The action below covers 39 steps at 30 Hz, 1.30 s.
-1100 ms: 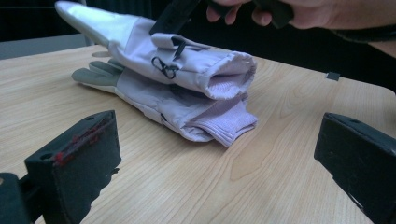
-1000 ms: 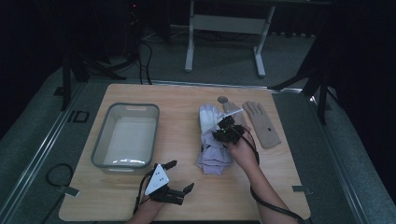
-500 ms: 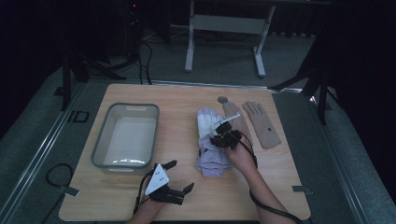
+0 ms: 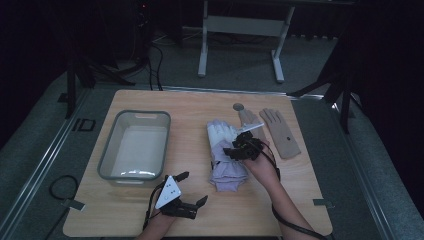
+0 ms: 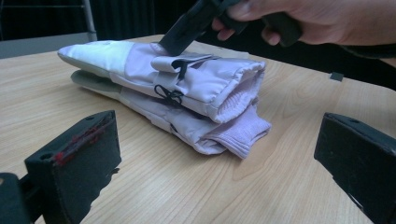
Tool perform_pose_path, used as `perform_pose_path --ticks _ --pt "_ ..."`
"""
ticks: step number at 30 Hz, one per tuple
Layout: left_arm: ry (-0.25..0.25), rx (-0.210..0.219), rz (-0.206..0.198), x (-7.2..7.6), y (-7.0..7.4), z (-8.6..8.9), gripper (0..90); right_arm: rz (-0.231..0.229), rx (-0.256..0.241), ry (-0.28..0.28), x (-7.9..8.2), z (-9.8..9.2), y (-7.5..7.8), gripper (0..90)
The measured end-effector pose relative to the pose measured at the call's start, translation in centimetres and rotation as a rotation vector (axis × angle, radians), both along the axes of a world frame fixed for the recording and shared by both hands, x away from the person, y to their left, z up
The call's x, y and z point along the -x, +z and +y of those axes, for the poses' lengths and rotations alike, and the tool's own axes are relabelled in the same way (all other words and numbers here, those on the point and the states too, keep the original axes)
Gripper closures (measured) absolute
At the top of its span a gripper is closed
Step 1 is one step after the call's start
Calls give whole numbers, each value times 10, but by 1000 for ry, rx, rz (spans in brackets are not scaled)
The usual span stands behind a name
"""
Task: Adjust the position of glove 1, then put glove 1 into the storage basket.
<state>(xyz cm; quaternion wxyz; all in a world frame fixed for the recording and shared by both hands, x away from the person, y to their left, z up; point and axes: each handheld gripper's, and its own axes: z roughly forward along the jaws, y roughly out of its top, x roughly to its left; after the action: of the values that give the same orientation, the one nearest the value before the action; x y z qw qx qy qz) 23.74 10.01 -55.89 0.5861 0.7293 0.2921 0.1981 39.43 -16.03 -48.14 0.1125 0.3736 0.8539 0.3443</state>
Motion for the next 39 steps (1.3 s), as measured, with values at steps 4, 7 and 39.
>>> perform_pose_path --ticks 4,7,39 --pt "35 -30 34 -2 2 -2 4 -27 -74 12 9 -17 11 223" --pt "59 -69 51 -4 10 -7 4 -52 -86 25 14 -30 14 149" --pt "151 -242 278 -69 81 -70 169 -83 -162 -90 4 -44 10 406"
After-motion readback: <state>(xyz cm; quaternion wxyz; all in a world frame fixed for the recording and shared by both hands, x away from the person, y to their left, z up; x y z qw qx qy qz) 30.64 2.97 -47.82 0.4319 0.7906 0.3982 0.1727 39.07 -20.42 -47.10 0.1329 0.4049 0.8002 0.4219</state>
